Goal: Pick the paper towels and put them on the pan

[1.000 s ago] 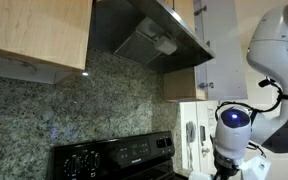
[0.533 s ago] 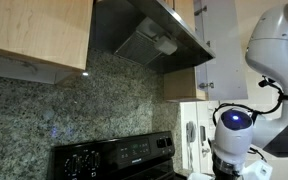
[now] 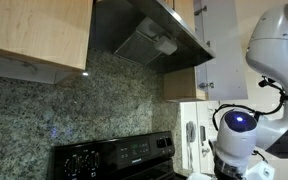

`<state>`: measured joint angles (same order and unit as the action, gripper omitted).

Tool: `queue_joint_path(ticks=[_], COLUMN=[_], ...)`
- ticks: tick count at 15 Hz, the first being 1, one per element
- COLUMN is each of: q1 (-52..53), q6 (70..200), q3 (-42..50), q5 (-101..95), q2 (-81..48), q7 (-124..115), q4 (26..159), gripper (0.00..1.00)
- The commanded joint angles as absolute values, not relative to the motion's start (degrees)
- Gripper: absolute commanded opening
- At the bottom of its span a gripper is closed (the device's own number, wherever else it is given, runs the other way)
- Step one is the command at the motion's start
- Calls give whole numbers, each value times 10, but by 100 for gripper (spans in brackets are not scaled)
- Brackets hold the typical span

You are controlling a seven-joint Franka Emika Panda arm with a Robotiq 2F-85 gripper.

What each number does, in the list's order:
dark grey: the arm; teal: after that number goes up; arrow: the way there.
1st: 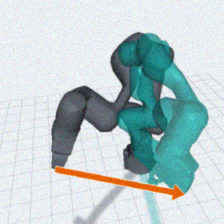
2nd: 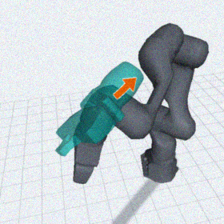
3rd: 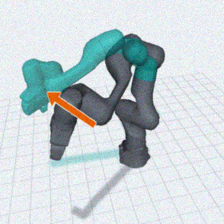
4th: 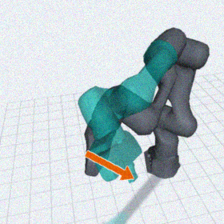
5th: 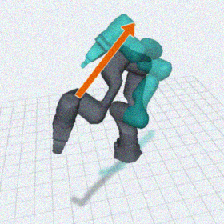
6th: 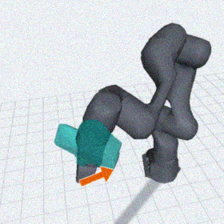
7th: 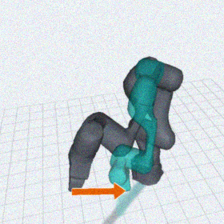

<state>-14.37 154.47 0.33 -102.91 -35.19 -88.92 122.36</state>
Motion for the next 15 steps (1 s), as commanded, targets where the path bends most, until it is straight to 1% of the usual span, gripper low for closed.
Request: queue_joint_path(ticks=[1, 9, 15], q1=[-136, -156, -173], q6=[1548, 1551, 1550], q3=[-3, -32, -25], q5=[-1089, -1304, -1352], q2=[-320, -255, -251], q7=[-934, -1110, -1164], q4=[1267, 1361, 1386], gripper=[100, 100, 100])
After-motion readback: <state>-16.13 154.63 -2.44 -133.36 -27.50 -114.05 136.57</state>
